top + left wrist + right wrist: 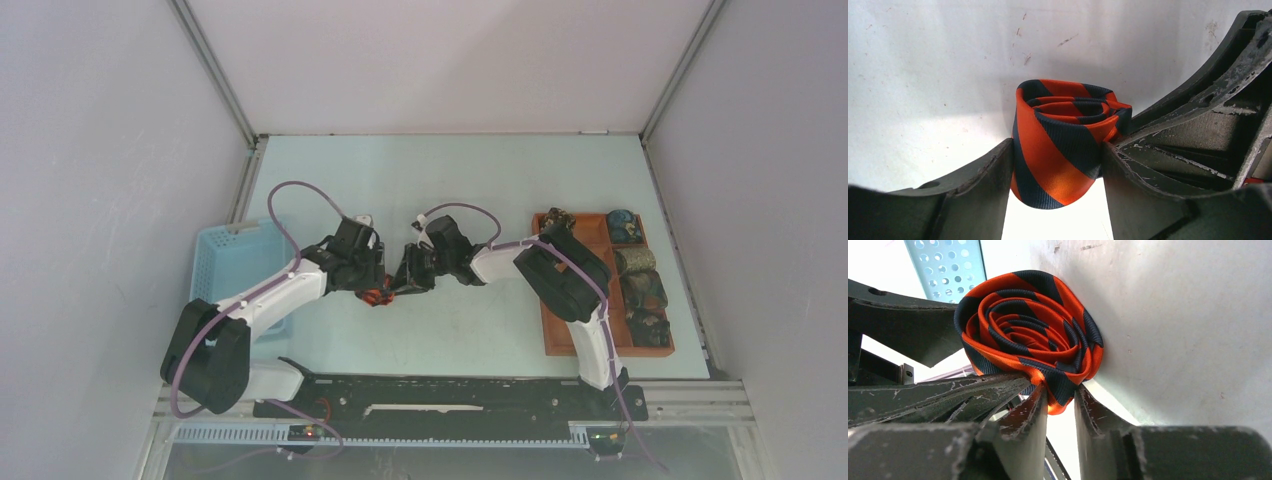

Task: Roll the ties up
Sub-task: Pick up the tie at the center of the board.

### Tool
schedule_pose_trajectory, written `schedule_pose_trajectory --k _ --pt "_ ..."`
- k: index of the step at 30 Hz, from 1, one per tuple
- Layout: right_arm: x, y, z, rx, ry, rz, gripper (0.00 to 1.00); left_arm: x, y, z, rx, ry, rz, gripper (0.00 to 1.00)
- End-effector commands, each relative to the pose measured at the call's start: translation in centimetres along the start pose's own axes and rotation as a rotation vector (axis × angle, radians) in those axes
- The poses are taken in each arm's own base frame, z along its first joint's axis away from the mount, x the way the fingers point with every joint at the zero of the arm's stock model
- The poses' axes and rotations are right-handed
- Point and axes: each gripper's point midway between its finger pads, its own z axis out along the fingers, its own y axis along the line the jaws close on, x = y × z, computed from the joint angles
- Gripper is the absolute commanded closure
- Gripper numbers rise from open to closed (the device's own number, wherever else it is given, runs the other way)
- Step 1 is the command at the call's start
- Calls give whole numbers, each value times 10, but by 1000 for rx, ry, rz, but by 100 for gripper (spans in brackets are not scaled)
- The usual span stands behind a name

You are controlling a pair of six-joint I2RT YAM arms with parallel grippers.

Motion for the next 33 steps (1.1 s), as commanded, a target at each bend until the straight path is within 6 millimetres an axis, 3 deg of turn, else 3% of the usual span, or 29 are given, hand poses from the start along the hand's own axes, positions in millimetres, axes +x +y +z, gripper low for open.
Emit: schedule_pose_trajectory --k 1,9,33 --pt "-2 -2 4 -4 -17 -7 77 -2 -2 1 15 -8 -13 34" --pt "-5 8 -1 -20 -22 -18 100 -3 -10 0 56 -12 -26 29" --pt "-13 10 -59 47 -43 -52 100 -15 -42 -13 205 -33 -58 22"
